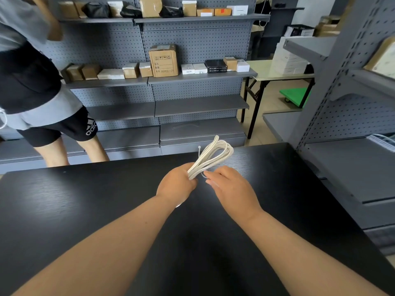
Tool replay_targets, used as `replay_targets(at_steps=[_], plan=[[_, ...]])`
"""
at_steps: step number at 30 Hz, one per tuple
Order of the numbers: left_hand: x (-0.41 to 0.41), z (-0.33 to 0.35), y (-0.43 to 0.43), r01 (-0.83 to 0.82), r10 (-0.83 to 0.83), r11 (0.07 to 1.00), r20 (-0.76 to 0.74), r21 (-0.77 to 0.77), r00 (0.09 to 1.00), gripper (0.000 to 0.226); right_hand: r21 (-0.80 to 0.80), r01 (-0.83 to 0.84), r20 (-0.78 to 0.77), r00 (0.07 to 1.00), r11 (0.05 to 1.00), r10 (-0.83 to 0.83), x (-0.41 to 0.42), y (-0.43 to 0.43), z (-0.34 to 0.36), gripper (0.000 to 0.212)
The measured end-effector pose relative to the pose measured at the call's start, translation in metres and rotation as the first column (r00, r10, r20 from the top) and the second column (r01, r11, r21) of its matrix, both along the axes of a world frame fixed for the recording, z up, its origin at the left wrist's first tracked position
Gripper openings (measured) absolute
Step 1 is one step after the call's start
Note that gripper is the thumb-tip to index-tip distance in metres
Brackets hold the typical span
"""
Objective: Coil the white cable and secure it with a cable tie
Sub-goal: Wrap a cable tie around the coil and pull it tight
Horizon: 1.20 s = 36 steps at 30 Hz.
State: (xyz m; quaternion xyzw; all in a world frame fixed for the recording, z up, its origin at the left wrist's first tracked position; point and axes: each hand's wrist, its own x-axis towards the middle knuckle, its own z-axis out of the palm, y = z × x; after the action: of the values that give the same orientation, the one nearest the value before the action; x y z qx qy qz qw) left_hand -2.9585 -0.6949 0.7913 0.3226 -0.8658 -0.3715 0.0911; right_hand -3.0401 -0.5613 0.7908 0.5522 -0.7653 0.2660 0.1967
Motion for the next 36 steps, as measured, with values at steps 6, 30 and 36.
replay_targets(at_steps=[6, 30, 36], plan=[[-0.001, 0.0, 0.003, 0.015, -0.015, 1.0, 0.031, -0.025, 0.999, 0.029, -0.013, -0.157, -0.37, 0.918, 0.988, 0.141, -0.015, -0.004, -0.001, 0.029], [0.0, 0.001, 0.016, 0.083, -0.028, 0.933, -0.161, 0.351, 0.987, 0.03, 0.096, 0.022, -0.04, 0.999, 0.995, -0.018, -0.015, -0.012, 0.003, 0.039], [0.004, 0.005, 0.019, 0.129, -0.039, 0.852, -0.184, 0.508, 0.982, 0.029, 0.115, 0.027, -0.01, 1.0, 0.993, -0.026, -0.016, -0.011, 0.002, 0.039]])
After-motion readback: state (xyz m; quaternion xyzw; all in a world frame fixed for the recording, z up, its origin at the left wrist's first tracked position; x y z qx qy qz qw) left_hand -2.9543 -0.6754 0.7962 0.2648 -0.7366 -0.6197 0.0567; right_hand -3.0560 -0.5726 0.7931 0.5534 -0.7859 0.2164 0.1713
